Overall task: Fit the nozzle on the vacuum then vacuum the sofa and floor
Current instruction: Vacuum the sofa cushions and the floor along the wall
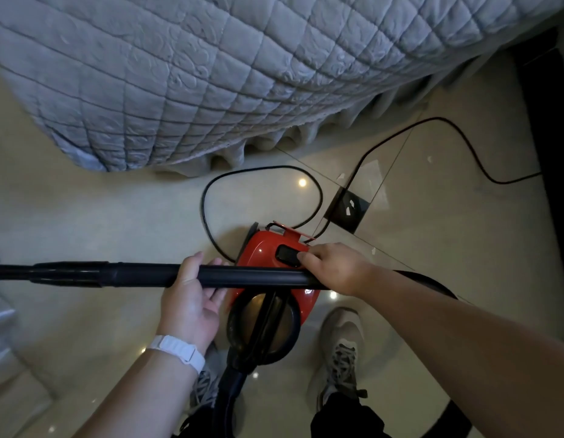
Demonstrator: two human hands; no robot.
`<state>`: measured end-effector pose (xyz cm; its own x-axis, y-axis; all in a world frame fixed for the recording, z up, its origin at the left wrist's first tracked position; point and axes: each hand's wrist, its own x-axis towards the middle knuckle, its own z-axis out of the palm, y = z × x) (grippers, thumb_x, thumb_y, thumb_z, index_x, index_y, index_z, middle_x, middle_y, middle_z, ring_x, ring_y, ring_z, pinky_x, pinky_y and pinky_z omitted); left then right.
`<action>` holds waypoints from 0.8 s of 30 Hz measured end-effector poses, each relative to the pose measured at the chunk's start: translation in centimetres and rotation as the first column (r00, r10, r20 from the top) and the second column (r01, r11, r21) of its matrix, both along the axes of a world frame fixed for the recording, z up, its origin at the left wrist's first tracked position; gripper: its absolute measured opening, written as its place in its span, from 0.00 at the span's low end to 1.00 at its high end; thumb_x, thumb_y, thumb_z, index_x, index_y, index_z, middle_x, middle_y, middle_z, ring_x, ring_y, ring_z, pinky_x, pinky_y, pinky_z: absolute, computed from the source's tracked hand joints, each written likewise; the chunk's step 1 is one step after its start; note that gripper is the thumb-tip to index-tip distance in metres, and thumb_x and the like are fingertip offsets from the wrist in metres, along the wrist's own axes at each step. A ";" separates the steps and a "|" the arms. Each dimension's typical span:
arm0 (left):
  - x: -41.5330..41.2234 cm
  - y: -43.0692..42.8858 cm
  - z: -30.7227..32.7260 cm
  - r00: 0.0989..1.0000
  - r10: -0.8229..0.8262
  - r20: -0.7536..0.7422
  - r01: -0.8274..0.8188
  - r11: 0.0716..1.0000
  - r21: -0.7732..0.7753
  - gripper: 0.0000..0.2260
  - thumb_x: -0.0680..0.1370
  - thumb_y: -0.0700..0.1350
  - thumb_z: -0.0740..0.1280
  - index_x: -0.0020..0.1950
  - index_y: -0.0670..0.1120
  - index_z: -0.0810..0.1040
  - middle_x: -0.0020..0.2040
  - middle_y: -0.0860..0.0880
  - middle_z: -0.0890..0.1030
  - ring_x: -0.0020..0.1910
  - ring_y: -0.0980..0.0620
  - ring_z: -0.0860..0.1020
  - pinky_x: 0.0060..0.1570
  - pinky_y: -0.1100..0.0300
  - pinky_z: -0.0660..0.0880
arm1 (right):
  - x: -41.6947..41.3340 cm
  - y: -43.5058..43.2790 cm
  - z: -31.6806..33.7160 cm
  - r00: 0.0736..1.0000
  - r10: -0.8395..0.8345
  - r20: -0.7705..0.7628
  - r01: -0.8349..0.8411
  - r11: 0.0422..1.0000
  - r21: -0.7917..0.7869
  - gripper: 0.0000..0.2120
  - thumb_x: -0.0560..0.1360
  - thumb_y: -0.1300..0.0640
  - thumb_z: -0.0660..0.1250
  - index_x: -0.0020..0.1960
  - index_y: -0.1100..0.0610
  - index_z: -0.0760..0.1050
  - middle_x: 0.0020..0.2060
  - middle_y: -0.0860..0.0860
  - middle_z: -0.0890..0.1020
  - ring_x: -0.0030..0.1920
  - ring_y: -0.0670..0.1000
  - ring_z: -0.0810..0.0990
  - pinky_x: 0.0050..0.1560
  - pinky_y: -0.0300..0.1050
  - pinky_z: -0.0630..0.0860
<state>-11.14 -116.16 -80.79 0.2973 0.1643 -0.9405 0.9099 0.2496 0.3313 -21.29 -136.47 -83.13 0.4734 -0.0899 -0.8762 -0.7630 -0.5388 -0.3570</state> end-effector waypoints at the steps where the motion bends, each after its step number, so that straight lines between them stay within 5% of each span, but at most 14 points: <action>1: 0.2 -0.4 0.7 1.000 -0.001 0.010 0.001 1.000 -0.003 0.06 0.78 0.42 0.71 0.50 0.45 0.75 0.47 0.44 0.83 0.43 0.50 0.84 0.46 0.55 0.80 | 0.0 -0.4 1.0 1.000 0.007 0.014 -0.007 1.000 0.016 0.22 0.81 0.37 0.51 0.47 0.48 0.79 0.43 0.51 0.81 0.45 0.50 0.79 0.53 0.50 0.77; 4: 1.1 -1.6 3.5 0.999 -0.009 0.044 0.009 1.000 -0.014 0.06 0.78 0.42 0.70 0.51 0.46 0.74 0.47 0.44 0.83 0.45 0.49 0.83 0.53 0.53 0.80 | 0.1 -1.9 4.9 0.994 0.089 0.059 -0.092 0.994 0.052 0.22 0.80 0.33 0.50 0.48 0.46 0.76 0.43 0.51 0.82 0.44 0.50 0.80 0.51 0.52 0.78; 7: 2.1 -3.4 6.9 0.996 -0.033 0.084 0.037 0.998 -0.046 0.05 0.79 0.42 0.69 0.50 0.46 0.73 0.46 0.44 0.82 0.45 0.49 0.83 0.53 0.52 0.79 | -0.1 -3.4 9.1 0.982 0.155 0.110 -0.162 0.985 0.059 0.13 0.79 0.33 0.55 0.45 0.40 0.69 0.41 0.47 0.79 0.41 0.46 0.79 0.41 0.44 0.75; 10: 3.0 -5.6 10.7 0.989 -0.085 0.120 0.095 0.993 -0.075 0.04 0.79 0.42 0.69 0.50 0.45 0.74 0.44 0.43 0.82 0.43 0.49 0.83 0.44 0.54 0.80 | -0.7 -4.5 13.7 0.978 0.144 0.154 -0.147 0.989 0.009 0.12 0.79 0.33 0.57 0.49 0.41 0.69 0.40 0.45 0.78 0.39 0.44 0.77 0.38 0.39 0.70; 13: 4.1 -8.1 15.0 0.976 -0.143 0.166 0.161 0.982 -0.098 0.05 0.79 0.41 0.69 0.51 0.44 0.74 0.42 0.43 0.83 0.41 0.49 0.84 0.35 0.56 0.80 | -1.5 -5.8 18.3 0.979 0.077 0.189 -0.067 0.996 -0.061 0.17 0.78 0.32 0.57 0.50 0.45 0.72 0.40 0.46 0.79 0.38 0.45 0.78 0.40 0.42 0.75; 24: 5.6 -16.2 32.6 0.898 -0.257 0.357 0.329 0.931 -0.159 0.07 0.79 0.44 0.69 0.53 0.43 0.75 0.37 0.46 0.81 0.36 0.48 0.82 0.51 0.48 0.82 | -3.2 -8.5 36.0 0.946 -0.040 0.321 0.093 0.984 -0.151 0.22 0.76 0.30 0.57 0.52 0.48 0.73 0.40 0.49 0.81 0.38 0.49 0.80 0.41 0.48 0.78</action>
